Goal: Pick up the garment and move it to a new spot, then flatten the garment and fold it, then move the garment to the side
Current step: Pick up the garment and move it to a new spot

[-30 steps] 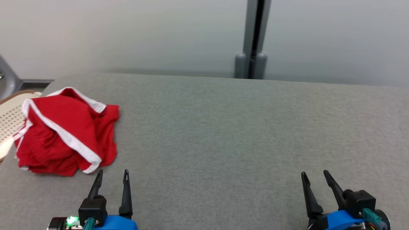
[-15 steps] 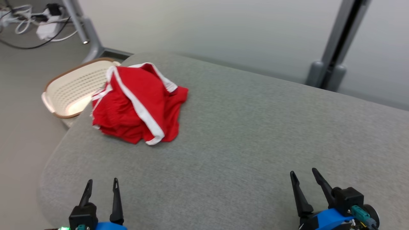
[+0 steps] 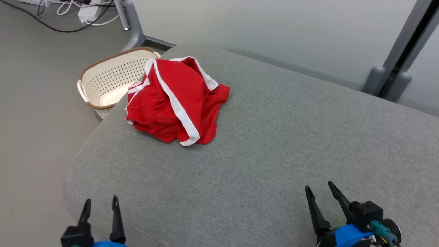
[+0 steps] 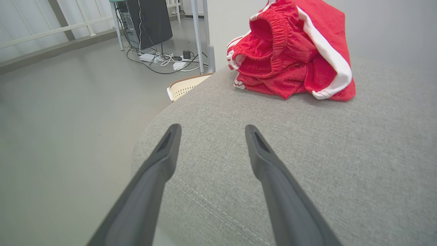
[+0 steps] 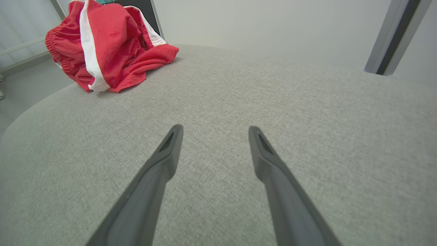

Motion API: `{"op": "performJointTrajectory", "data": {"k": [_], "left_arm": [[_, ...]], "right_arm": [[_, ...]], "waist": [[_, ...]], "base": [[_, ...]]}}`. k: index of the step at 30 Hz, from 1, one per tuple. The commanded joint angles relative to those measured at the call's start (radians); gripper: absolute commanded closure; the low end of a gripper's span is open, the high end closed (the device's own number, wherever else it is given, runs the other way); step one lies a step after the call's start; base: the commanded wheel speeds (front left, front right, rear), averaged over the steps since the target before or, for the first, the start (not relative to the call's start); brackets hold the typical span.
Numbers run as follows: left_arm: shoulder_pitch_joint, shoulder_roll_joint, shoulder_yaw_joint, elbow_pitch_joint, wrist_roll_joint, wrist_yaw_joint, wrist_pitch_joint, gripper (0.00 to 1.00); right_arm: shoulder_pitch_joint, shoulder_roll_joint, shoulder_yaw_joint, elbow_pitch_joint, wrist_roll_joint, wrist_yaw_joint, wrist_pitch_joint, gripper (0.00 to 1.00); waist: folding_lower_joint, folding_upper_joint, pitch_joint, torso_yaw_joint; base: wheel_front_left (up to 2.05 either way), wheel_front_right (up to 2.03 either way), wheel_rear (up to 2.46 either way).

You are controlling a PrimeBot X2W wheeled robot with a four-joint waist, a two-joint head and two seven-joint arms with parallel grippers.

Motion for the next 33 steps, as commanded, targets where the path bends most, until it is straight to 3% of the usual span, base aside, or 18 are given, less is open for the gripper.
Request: {"op": "performJointTrajectory", "data": {"k": [1, 8, 14, 25, 31, 32, 33], "left_arm": [[-0.032, 0.001, 0.011, 0.003, -0.015, -0.010, -0.005, 0.00], [-0.179, 0.012, 0.064, 0.041, -0.072, -0.092, -0.005, 0.00], [-0.372, 0.073, 0.057, 0.099, -0.125, -0.120, -0.004, 0.00], [-0.643, 0.228, -0.171, 0.321, -0.394, -0.119, -0.004, 0.00], [-0.710, 0.255, -0.281, 0.490, -0.492, -0.119, 0.005, 0.00], [-0.717, 0.260, -0.290, 0.522, -0.500, -0.119, 0.009, 0.21], [-0.726, 0.263, -0.300, 0.547, -0.505, -0.119, 0.009, 0.80]], "right_arm": [[-0.016, -0.004, -0.002, -0.002, -0.007, 0.000, -0.004, 0.00], [-0.047, -0.005, -0.016, -0.016, -0.051, 0.000, -0.004, 0.00], [-0.086, -0.004, -0.015, -0.016, -0.086, 0.000, -0.004, 0.00], [-0.150, -0.009, 0.017, 0.015, -0.094, 0.000, 0.000, 0.00], [-0.161, -0.014, 0.023, 0.036, -0.086, -0.001, 0.002, 0.00], [-0.163, -0.015, 0.021, 0.037, -0.086, -0.001, 0.002, 0.00], [-0.166, -0.015, 0.021, 0.038, -0.085, -0.001, 0.002, 0.00]], "waist": [[0.0000, 0.0000, 0.006, -0.004], [0.0000, 0.0000, 0.082, -0.046], [0.0000, 0.0000, 0.165, -0.087], [0.0000, 0.0000, 0.266, -0.169], [0.0000, 0.0000, 0.284, -0.208], [0.0000, 0.0000, 0.286, -0.212], [0.0000, 0.0000, 0.286, -0.216]], "base": [[0.00, 0.00, 0.00], [0.00, 0.00, 0.00], [0.00, 0.00, 0.00], [0.00, 0.00, 0.00], [0.00, 0.00, 0.00], [0.00, 0.00, 0.00], [0.00, 0.00, 0.00]]}}
